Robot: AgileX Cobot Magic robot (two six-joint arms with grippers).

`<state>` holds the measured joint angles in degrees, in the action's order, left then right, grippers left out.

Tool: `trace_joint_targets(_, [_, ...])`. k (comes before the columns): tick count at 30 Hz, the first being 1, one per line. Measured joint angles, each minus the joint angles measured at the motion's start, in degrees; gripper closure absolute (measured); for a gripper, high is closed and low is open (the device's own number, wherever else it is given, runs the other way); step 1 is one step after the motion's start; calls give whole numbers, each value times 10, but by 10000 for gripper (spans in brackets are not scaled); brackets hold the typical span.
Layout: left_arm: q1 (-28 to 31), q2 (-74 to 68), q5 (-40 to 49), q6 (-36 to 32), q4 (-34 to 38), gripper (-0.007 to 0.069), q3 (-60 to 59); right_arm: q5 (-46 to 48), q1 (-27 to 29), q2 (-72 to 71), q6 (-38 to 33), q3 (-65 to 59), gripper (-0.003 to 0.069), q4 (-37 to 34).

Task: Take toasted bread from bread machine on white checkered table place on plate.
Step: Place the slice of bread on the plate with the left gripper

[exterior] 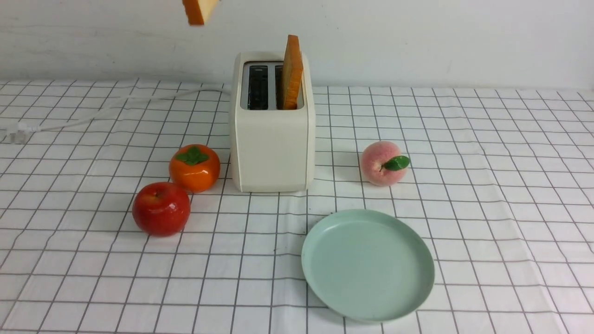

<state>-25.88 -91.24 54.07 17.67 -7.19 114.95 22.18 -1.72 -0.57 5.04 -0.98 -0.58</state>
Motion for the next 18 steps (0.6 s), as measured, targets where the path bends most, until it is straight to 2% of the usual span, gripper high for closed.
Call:
trace_joint_targets(2, [0,32,65,-90,153,513,-59,0,0,0,0,0,419,0])
trace_joint_targets(3, [0,42,67,-117,204,513,-94,0,0,0,0,0,419,0])
trace_joint_targets(4, [0,45,67,-127,214,513,-109,0,0,0,0,0,419,0])
trace_joint_targets(6, [-7,69,40,-183,320,513,-209,0,0,0,0,0,419,0])
trace_joint_targets(8, [-18,88,-16,-238,401,513,-302,0,0,0,0,0,419,0])
trace_joint_targets(9, [-19,92,-23,-244,408,513,-323,0,0,0,0,0,419,0])
trace_joint_targets(10, [-30,103,-78,-286,462,513,-394,0,0,0,0,0,419,0])
trace_joint_targets(12, [-43,110,-138,-332,519,513,-449,0,0,0,0,0,419,0])
trace_joint_targets(13, [-58,113,-205,-381,588,513,-513,0,0,0,0,0,419,0])
trace_joint_targets(14, [-78,112,-272,-460,666,513,-571,0,0,0,0,0,419,0])
trace_joint_targets(16, [-95,108,-326,-561,753,513,-607,0,0,0,0,0,419,0])
trace_joint_targets(17, [-97,108,-329,-570,760,513,-608,0,0,0,0,0,419,0])
trace_joint_targets(18, [-104,101,-344,-632,815,513,-614,0,0,0,0,0,419,0])
